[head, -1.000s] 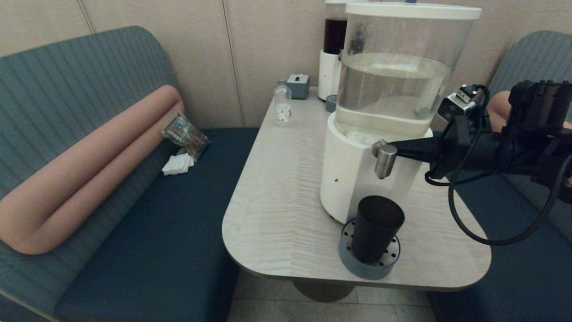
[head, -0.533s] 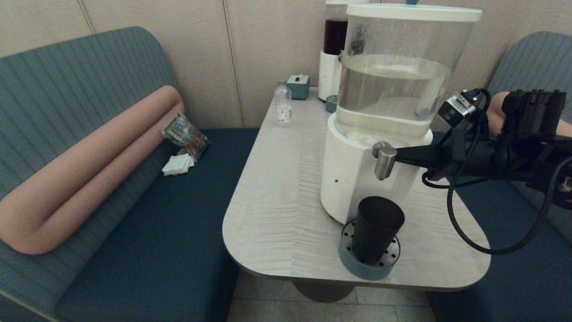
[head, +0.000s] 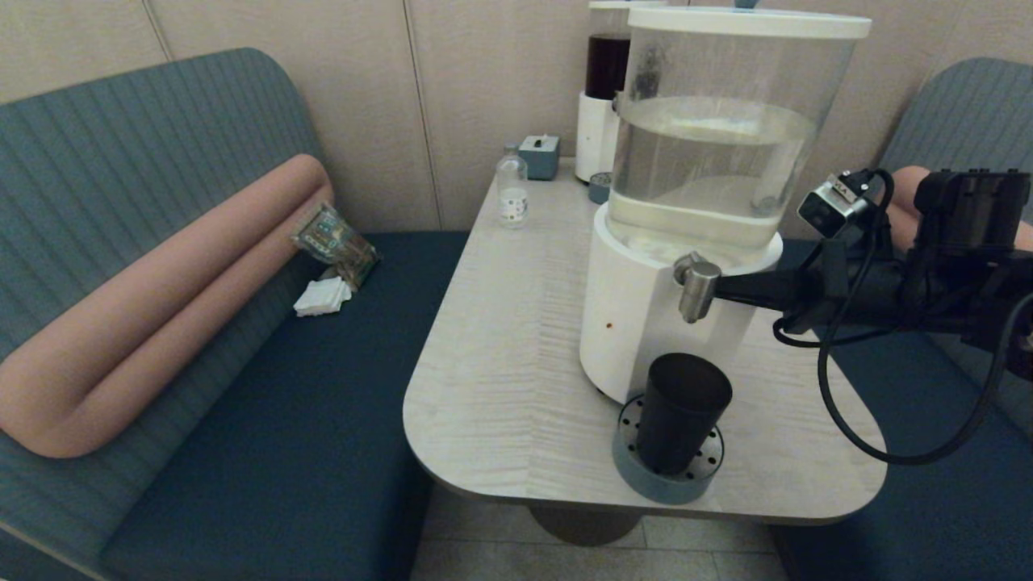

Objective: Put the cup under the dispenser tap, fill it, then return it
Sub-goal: Turn on the faucet

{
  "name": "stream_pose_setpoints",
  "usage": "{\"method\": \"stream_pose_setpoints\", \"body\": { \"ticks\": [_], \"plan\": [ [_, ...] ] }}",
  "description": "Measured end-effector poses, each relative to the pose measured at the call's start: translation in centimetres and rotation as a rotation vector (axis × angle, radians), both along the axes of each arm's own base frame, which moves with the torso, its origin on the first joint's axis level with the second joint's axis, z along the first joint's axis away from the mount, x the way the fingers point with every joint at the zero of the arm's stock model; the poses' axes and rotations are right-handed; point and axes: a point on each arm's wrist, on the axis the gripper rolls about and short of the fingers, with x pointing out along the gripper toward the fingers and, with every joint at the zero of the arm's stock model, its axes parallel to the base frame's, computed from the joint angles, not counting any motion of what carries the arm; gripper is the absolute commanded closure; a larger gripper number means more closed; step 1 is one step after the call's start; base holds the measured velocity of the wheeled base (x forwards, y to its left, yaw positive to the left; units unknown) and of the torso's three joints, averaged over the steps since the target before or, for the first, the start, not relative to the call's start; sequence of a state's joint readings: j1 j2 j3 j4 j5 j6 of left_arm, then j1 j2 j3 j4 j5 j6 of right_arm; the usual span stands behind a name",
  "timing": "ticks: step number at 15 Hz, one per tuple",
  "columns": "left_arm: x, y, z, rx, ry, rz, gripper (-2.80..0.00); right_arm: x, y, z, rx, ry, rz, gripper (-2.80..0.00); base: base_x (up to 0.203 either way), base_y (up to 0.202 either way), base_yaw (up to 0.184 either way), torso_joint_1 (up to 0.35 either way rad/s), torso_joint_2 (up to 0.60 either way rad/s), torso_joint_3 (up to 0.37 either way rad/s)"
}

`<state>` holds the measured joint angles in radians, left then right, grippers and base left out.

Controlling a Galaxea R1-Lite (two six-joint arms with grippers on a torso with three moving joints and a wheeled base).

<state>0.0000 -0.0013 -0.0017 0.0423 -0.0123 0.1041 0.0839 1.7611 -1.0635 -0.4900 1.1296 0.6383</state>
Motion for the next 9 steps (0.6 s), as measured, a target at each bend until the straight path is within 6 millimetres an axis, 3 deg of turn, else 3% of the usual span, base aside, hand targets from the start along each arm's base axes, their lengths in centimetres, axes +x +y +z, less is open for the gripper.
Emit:
{"method": "stream_pose_setpoints", "body": {
  "ticks": [9],
  "plan": [
    [0.0,0.0,0.0,0.0,0.0,0.0,0.0,-1.5,-2.2,1.9,0.001,-0.034,-0.071,0.0,0.0,0.0,0.0,0.0,0.0,0.0]
  ]
}}
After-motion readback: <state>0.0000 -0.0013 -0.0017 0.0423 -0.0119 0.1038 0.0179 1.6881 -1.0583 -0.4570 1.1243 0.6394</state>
